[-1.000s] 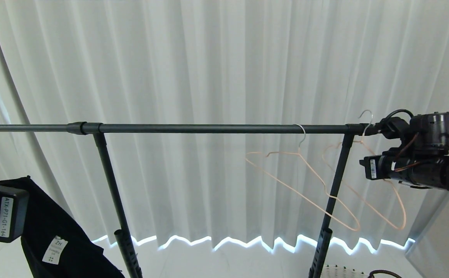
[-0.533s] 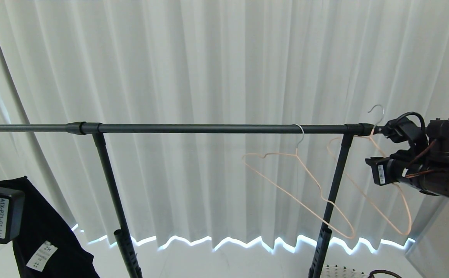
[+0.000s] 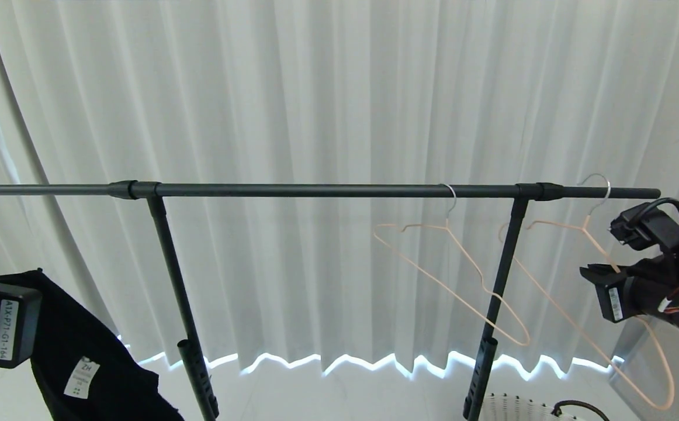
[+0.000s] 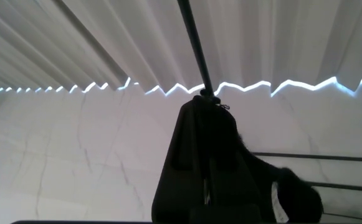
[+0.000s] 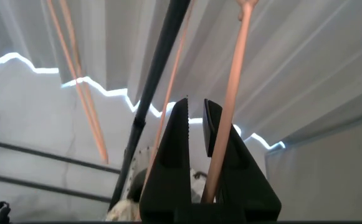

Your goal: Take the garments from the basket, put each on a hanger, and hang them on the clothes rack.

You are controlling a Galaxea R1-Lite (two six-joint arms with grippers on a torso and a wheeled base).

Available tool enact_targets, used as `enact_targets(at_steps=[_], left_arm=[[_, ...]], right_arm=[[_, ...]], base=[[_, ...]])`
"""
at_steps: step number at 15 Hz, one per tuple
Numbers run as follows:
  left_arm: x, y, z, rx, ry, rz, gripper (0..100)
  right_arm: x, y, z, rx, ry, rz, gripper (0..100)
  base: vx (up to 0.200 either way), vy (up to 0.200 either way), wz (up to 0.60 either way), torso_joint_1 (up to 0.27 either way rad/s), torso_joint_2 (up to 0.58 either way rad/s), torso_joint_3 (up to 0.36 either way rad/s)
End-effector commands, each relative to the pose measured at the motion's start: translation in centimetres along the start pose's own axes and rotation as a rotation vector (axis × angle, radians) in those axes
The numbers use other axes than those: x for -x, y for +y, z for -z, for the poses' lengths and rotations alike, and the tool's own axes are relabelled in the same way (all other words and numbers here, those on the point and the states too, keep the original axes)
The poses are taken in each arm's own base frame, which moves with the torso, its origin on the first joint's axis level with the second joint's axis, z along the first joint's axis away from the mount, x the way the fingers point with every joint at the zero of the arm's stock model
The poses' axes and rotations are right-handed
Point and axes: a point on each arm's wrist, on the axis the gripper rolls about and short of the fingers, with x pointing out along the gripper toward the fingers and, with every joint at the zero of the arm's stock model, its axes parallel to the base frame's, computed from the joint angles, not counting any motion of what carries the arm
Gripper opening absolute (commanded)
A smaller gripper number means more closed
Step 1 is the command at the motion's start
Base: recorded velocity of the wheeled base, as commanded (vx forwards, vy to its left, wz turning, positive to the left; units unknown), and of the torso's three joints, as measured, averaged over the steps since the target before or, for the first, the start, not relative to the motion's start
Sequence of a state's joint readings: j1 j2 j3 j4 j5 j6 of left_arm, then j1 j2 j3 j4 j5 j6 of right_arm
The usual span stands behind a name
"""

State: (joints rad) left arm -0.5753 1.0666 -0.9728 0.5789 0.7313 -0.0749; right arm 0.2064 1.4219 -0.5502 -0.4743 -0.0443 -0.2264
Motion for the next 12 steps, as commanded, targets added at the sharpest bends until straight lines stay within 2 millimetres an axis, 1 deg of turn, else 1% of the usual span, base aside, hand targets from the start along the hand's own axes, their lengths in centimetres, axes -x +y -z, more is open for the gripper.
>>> enact_targets(at_steps=[1,7,9,11,12], left_arm=[[0.0,0.0,0.0,0.0,0.0,-0.001,0],[-0.2,-0.2,0.4,-0.012,0.014,-0.002,0],[-0.3,-0.2,0.6,-0.017,0.018,-0.001,0],[-0.4,-0.4,0.8,-0.027,0.028,0.0,0],[-0.6,-0.5,1.1,-0.037,0.037,0.0,0]], right_arm=[[1.9,0.5,0.3,0.009,-0.03,-0.014,0],[4.2,2.1,0.1,0.046,-0.053,-0.099,0],[5.4,2.7,0.2,0.081,-0.05,-0.149,0],[6.1,3.3,0.7,0.111,-0.045,-0.189,0],[6.4,3.7,0.9,0.128,-0.049,-0.21,0]], base=[[-0.2,0.0,0.0,-0.012,0.0,0.002],[-0.2,0.0,0.0,-0.002,0.0,0.002],[-0.2,0.0,0.0,0.005,0.0,0.002],[-0.2,0.0,0.0,0.005,0.0,0.002],[0.0,0.0,0.0,0.0,0.0,0.0]])
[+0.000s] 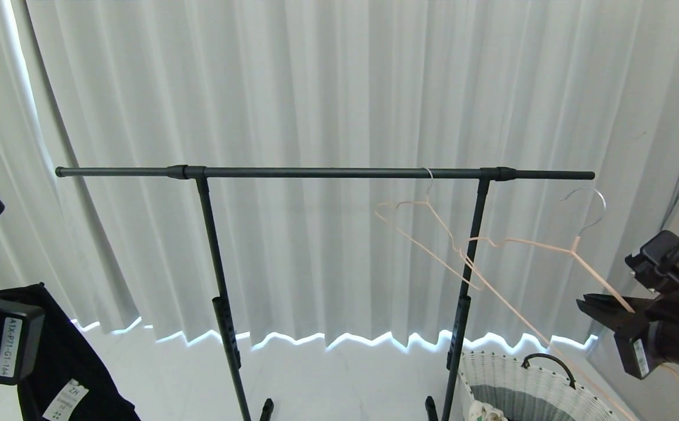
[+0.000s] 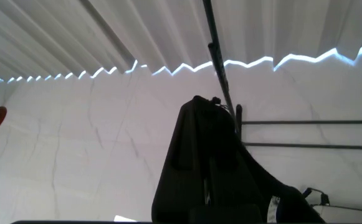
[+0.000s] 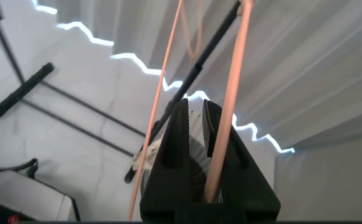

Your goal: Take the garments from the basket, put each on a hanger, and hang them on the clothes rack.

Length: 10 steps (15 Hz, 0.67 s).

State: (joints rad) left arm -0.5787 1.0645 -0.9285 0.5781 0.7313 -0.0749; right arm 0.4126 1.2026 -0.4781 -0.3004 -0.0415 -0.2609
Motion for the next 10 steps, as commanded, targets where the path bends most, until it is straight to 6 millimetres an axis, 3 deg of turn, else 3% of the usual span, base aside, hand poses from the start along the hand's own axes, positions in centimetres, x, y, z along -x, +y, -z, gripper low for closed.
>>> enact_targets(at_steps=[1,6,8,10], left_arm=[[-0.3,-0.3,0.4,-0.017,0.017,0.0,0],[-1.0,-1.8,0.3,-0.071,0.036,0.04,0],[-2.4,-3.4,-1.3,-0.052,0.023,0.042,0],[-4.5,-5.7,-4.3,0.052,0.003,0.036,0]], right_arm=[[0.9,0.8,0.1,0.031,-0.031,-0.038,0],[1.2,3.0,-0.2,0.112,-0.079,-0.206,0],[1.5,4.3,-0.5,0.134,-0.102,-0.288,0],[2.1,6.0,-0.9,0.051,-0.123,-0.397,0]], base=[[0.0,0.0,0.0,0.0,0.0,0.0],[0.0,0.0,0.0,0.0,0.0,0.0],[0.0,0.0,0.0,0.0,0.0,0.0],[0.0,0.0,0.0,0.0,0.0,0.0]])
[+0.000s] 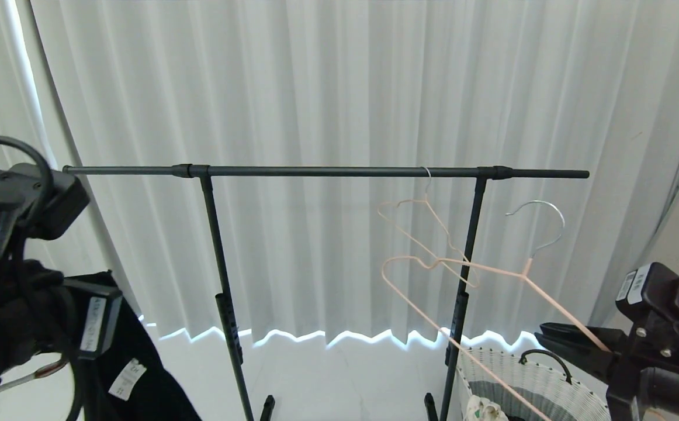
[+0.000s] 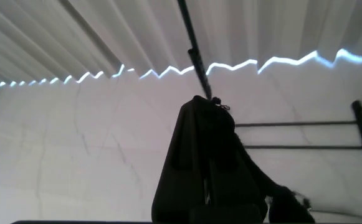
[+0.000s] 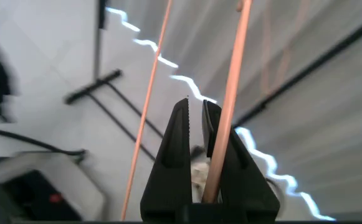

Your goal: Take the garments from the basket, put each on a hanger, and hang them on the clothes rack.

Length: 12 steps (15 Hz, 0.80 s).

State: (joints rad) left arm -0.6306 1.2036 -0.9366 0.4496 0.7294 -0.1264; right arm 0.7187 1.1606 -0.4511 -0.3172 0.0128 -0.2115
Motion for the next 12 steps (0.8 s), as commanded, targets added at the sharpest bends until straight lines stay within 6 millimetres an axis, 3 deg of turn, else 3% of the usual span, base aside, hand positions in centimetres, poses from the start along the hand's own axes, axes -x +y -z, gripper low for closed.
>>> enact_targets(at_steps=[1,6,12], left_arm=[[-2.9,-3.1,-3.2,0.05,0.016,-0.009,0],[-6.8,-6.0,-7.0,0.168,0.033,-0.035,0],[-7.4,-6.9,-8.6,0.267,0.01,-0.022,0]], right_arm=[[0.1,2.2,-0.8,-0.077,-0.032,-0.131,0],[-0.4,4.8,-2.5,-0.112,-0.112,-0.276,0],[-2.1,5.5,-4.1,-0.113,-0.156,-0.296,0]], base=[[0.0,0.0,0.0,0.0,0.0,0.0],[0.0,0.0,0.0,0.0,0.0,0.0],[0.0,0.0,0.0,0.0,0.0,0.0]])
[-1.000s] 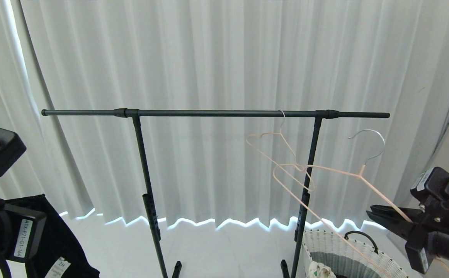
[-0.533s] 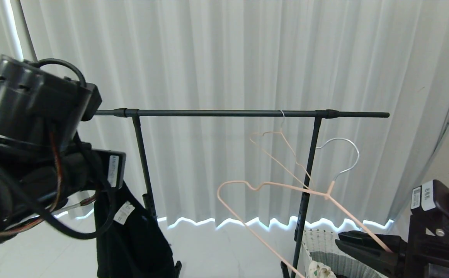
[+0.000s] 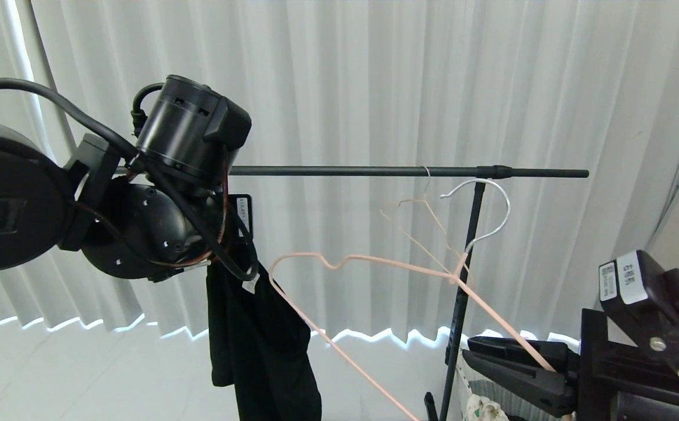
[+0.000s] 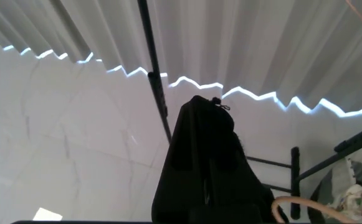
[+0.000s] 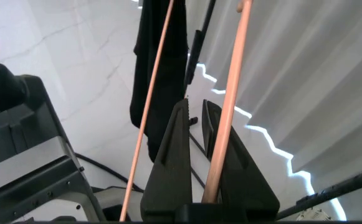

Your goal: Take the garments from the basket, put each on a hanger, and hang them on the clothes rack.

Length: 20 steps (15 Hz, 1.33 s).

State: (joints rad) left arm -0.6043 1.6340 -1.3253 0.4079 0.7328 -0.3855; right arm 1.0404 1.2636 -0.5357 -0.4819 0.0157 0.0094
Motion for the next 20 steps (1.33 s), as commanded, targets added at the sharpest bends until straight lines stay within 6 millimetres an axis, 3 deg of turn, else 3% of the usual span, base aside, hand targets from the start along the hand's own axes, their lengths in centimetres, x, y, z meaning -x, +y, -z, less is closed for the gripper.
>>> enact_targets(at_steps=[1,5,12,15,20], left_arm=[[-0.1,-0.7,0.1,0.009,0.005,0.014,0],[0.3,-0.6,0.0,0.06,0.021,0.073,0],[0.9,-0.1,0.2,0.04,0.036,0.125,0],[0.7,0.2,1.1,-0.084,0.053,0.117,0],[0.0,0.9,0.7,-0.134,0.059,0.121,0]], right_arm=[[-1.3,0.0,-0.2,-0.001,0.01,-0.017,0],[-2.8,0.0,-1.1,-0.001,-0.006,-0.036,0],[-4.9,-0.3,-0.9,-0.02,-0.034,-0.019,0],[-4.8,-0.2,-1.0,-0.018,-0.044,-0.031,0],[-3.2,0.3,-1.2,-0.015,-0.071,-0.054,0]], base=[[0.0,0.0,0.0,0.0,0.0,0.0],[0.0,0.0,0.0,0.0,0.0,0.0],[0.0,0.0,0.0,0.0,0.0,0.0],[0.0,0.0,0.0,0.0,0.0,0.0],[0.0,0.0,0.0,0.0,0.0,0.0]])
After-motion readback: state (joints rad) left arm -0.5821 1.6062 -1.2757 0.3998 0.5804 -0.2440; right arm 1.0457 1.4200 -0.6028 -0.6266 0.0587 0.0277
